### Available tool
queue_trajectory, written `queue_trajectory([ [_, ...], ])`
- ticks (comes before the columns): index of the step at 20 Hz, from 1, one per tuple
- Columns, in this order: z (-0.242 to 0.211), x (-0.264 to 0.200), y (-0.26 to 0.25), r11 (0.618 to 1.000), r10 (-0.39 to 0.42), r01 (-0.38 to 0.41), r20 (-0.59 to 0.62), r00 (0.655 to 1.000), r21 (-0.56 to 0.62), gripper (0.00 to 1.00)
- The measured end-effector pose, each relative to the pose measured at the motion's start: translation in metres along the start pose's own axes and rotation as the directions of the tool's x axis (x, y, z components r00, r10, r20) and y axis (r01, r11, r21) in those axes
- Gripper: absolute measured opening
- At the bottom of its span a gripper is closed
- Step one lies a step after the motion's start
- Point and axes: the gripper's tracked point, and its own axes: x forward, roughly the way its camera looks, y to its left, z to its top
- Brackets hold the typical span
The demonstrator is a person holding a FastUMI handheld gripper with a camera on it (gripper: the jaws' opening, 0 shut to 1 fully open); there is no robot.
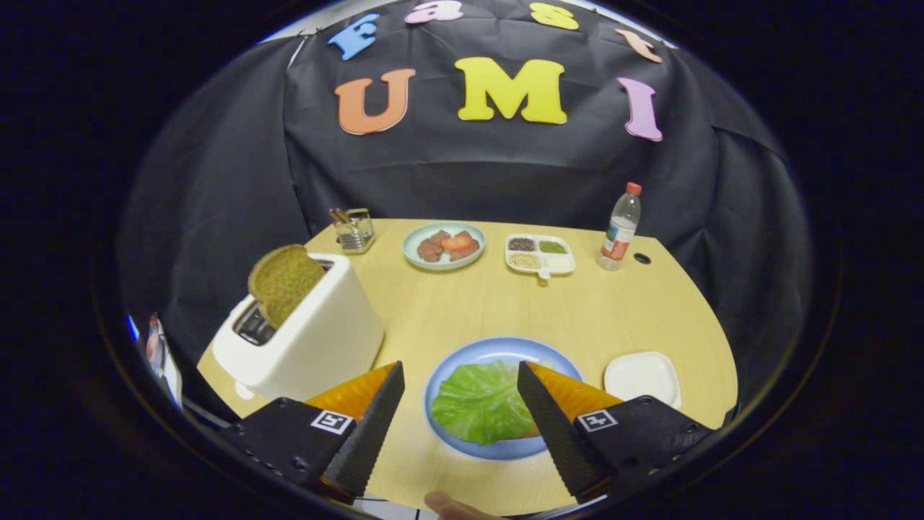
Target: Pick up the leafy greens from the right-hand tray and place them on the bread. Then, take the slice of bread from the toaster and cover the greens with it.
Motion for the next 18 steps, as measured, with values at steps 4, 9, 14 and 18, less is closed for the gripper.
queue_trajectory([
  [4, 0.03, -0.016, 0.038, 0.999, 0.017, -0.016, 0.029, 0.999, -0.04, 0.97],
  [9, 0.052, -0.02, 0.102, 0.994, 0.087, -0.084, 0.031, 0.996, -0.074, 0.96],
  [14, 0.06, -0.009, 0.159, 0.987, 0.153, -0.153, -0.008, 0.988, -0.057, 0.97],
  [18, 0.062, 0.012, 0.184, 0.987, 0.129, -0.131, -0.026, 0.991, -0.091, 0.96],
])
